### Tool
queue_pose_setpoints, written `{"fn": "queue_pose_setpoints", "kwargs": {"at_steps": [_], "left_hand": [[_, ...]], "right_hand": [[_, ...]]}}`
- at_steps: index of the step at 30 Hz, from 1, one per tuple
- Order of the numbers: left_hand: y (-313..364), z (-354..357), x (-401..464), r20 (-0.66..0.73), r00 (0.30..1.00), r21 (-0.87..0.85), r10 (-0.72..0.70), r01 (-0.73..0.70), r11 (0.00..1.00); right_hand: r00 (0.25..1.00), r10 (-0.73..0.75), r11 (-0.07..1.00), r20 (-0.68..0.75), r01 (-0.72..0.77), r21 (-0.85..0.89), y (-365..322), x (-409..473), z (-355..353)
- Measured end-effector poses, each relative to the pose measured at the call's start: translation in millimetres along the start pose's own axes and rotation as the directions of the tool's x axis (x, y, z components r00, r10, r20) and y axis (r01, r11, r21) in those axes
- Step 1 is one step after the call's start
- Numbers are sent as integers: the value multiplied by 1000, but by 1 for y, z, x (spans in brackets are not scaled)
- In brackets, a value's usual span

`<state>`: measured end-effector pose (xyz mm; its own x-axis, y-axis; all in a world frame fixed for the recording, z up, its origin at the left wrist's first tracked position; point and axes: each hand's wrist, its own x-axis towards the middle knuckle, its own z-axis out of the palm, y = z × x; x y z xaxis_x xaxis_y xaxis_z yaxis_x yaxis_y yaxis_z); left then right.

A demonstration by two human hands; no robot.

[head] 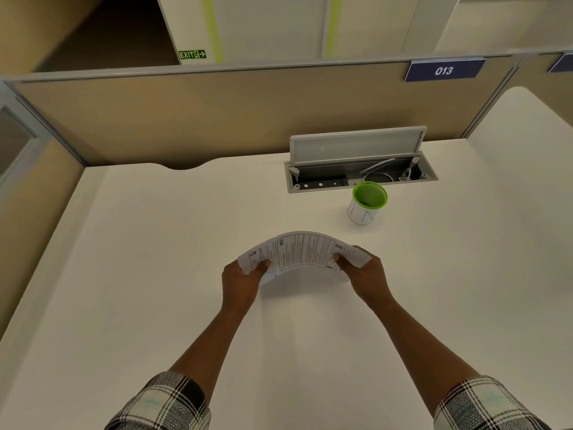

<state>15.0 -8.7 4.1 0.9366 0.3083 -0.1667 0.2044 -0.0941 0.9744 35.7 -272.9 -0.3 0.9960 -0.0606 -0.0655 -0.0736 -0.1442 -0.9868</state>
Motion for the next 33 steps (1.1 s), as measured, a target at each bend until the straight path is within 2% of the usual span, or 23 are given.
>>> {"fn": "queue_pose_setpoints", "kwargs": {"at_steps": [9,16,22,26,29,31,33], "left_hand": [[4,1,-2,-9,999,-18,49,-49,999],[2,3,1,13,1000,7,-1,1,1000],[-1,0,2,-1,1000,10,-6,6,1000],[-4,3,3,-6,999,54,-43,43,998],[2,4,8,-56,996,114,-66,72,991],[7,1,14,-68,997,186,-39,51,981],[16,-4,21,-58,997,300,50,-31,954]], "right_hand": [[999,-37,999,-12,37,14,-6,-1,1],[1000,-17,999,-24,16,-47,-7,1,3],[1000,-20,999,-9,20,-33,-4,1,1],[1000,22,999,8,-21,-42,-1,2,1],[1000,2,993,-7,-2,-117,-7,6,-3],[1000,-24,984,-12,21,-178,-16,11,-9],[1000,-22,988,-9,20,-155,-29,19,-17]]}}
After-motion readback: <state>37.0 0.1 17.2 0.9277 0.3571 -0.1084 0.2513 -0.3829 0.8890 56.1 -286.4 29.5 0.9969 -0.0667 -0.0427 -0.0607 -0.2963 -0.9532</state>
